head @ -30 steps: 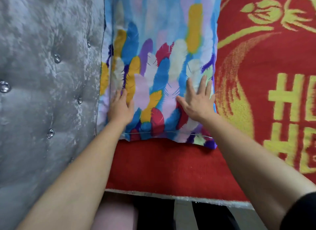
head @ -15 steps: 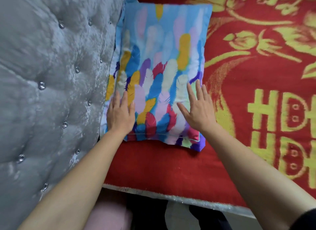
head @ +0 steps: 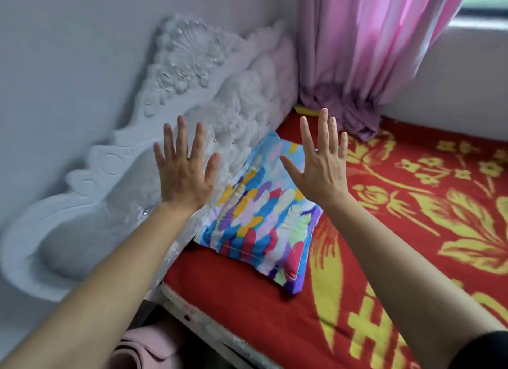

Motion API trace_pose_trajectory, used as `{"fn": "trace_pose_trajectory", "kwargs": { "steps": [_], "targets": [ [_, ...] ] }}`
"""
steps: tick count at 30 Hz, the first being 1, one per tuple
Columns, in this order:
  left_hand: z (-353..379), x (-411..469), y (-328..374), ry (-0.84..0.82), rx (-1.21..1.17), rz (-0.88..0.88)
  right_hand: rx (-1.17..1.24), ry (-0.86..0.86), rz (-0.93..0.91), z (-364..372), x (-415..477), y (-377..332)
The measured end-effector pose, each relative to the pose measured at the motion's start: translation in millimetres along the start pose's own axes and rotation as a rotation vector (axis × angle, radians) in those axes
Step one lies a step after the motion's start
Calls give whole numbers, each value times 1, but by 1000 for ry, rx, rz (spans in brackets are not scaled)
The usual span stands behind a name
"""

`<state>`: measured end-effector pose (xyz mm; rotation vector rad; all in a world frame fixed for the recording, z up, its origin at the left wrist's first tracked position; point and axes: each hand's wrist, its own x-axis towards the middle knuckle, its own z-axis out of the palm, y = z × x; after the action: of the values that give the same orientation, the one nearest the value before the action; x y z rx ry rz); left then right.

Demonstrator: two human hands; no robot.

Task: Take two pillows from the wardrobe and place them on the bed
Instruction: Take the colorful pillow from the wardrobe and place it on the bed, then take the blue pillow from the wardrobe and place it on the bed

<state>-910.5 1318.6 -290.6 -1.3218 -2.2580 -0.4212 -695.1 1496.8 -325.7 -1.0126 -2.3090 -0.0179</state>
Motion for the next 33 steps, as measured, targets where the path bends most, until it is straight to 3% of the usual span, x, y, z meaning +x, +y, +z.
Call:
{"fn": "trace_pose_trajectory", "kwargs": {
  "steps": [5,10,16,23,33],
  "targets": [
    [-89,-13,-4,55,81,-36,-9,121,-115,-73,1,-24],
    [-153,-54,-14,103,121,-83,-18,169,-116,-121,-27,-49],
    [-201,-151,-21,87,92,-158,-53,95,-216,-161,-117,-102],
    [-247,-272,-4,-145,79,-267,-102,-95,-431,-201,-222,-132],
    [-345,-430,35,-129,283,-420,72,-189,-606,-249,-315,-161]
  ]
}}
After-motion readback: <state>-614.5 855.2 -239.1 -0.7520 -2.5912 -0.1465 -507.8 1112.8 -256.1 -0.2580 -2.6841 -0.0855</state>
